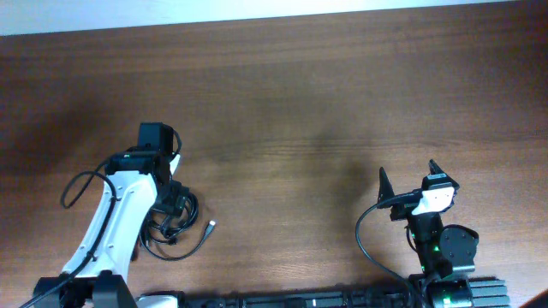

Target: Untangle cables

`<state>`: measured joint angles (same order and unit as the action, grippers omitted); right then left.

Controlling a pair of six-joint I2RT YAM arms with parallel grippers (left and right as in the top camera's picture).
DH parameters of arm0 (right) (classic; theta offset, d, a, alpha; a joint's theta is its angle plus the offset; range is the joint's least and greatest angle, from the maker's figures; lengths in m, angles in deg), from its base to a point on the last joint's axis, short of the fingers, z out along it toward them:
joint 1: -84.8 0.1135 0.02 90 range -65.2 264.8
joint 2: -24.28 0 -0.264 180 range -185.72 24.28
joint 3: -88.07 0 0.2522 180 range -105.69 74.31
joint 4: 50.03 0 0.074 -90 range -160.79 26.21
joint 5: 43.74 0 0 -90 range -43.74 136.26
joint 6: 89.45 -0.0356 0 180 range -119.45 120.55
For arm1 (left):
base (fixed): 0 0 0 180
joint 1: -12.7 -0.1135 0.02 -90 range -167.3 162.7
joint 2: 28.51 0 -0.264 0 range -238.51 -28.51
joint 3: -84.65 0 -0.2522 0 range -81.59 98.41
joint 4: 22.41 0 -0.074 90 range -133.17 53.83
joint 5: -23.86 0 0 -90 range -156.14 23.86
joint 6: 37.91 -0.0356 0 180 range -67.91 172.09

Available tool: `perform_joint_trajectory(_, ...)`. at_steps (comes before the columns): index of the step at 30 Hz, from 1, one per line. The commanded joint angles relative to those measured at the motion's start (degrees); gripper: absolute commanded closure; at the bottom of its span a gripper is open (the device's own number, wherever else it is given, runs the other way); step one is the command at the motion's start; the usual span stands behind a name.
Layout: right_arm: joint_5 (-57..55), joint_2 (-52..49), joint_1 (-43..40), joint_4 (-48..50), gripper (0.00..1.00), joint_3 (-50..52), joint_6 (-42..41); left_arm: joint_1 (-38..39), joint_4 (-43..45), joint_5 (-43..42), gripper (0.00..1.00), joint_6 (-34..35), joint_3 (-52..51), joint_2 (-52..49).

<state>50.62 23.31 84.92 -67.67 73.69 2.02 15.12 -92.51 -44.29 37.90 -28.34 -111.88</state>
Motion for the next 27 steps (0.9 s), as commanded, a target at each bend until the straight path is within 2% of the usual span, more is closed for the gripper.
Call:
perform_joint_trajectory(1,-0.5,-0.1,-0.2,-0.3,0.01,0.3,-0.2,-0.3,-0.1,-4.1,0.01,-4.0,0.8,-0.5)
perform_joint_trajectory(3,-0.5,-0.1,-0.2,-0.3,0.01,0.3,-0.2,-0.2,0.1,-9.9,0.01,-8.5,0.8,-0.5)
perform_joint_trajectory(5,-0.5,-0.1,-0.2,-0.3,0.01,0.3,-0.2,0.6,0.4,-14.5,0.01,-10.2,0.8,-0.5)
perform_joint_trajectory(13,-0.5,-0.1,-0.2,-0.3,0.01,0.3,-0.2,5.5,7.5,-15.1,0.01,-10.1,1.3,-0.5)
perform_joint_trajectory(16,-0.5,-0.1,-0.2,-0.3,0.01,0.3,-0.2,6.7,8.5,-18.2,0.01,-10.2,1.9,-0.5)
perform_joint_trajectory(22,-0.5,-0.1,-0.2,-0.3,0.02,0.3,-0.2,8.9,0.1,-20.1,0.01,-10.1,6.2,-0.5)
perform_joint_trajectory(24,-0.5,-0.1,-0.2,-0.3,0.01,0.3,-0.2,10.0,-4.7,-24.0,0.01,-10.1,7.5,-0.5)
perform_joint_trajectory(27,-0.5,-0.1,-0.2,-0.3,0.01,0.3,-0.2,11.8,-6.8,-24.8,0.01,-10.1,6.9,-0.5)
